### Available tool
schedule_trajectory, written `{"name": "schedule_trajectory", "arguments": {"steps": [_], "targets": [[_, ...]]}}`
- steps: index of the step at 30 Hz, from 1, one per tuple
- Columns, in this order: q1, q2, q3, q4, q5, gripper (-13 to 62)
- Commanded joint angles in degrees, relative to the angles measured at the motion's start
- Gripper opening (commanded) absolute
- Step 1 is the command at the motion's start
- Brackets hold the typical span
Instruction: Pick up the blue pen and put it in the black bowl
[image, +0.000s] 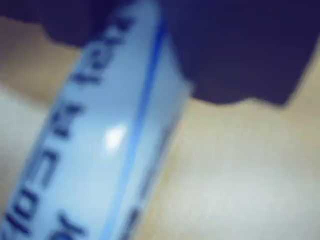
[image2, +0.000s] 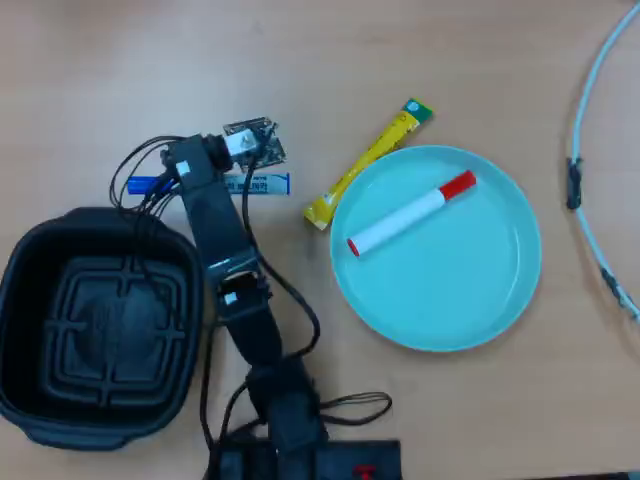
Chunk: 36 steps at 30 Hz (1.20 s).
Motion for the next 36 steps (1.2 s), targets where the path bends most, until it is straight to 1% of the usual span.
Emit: {"name": "schedule_trajectory", "arguments": {"steps": [1, 12, 16, 20, 30, 36], "targets": [[-0.4, 7.1, -2.3, 2.7, -0.2, -6.8], [-4.5, 21.3, -1.9, 2.6, -0.2, -6.8], [-7.7, 25.0, -1.2, 2.7, -0.1, -6.7], [-13.4, 28.5, -0.5, 2.7, -0.3, -6.7], [-26.2, 28.7, 4.4, 3.1, -0.2, -6.7], [-29.1, 28.8, 6.6, 2.7, 0.0, -6.7]]}}
